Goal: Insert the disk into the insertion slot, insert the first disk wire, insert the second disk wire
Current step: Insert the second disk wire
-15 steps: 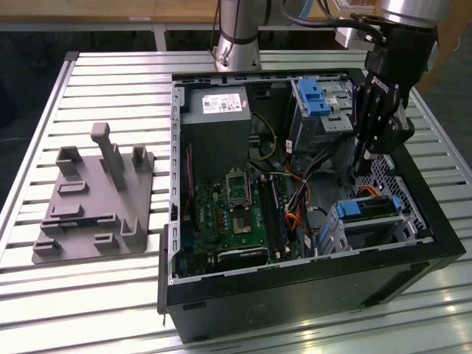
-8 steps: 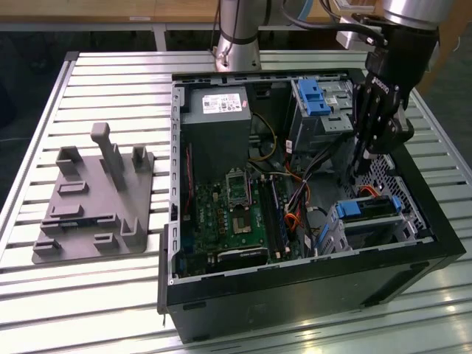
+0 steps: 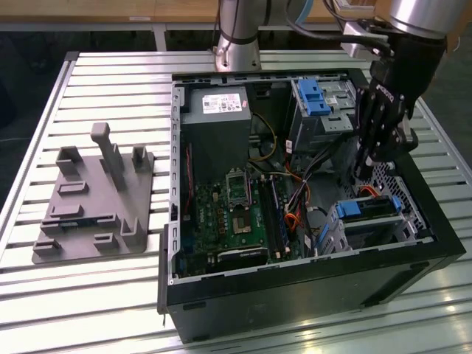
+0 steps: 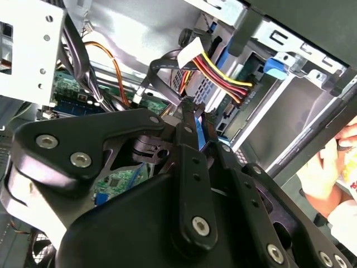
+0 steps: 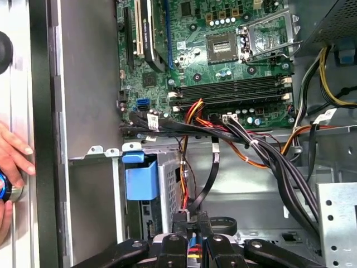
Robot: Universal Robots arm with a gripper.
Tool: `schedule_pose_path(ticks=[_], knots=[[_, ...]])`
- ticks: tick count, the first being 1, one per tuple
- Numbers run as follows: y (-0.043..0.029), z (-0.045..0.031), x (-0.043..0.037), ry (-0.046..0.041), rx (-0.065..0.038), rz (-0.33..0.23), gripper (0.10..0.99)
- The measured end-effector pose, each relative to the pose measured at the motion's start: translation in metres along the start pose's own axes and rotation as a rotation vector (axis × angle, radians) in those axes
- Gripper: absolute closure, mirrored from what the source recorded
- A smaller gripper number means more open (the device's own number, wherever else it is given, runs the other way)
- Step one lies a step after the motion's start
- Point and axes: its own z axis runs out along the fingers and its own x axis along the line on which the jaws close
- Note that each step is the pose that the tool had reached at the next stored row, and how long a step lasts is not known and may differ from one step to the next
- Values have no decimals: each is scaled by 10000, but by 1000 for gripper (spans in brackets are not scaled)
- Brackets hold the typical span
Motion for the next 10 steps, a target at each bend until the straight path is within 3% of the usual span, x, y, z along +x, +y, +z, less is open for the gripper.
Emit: schedule_pose_path(ticks=[6, 10], knots=[[-8, 18, 100, -209, -15, -13, 886], [-13, 28, 154, -273, -19, -16, 886]])
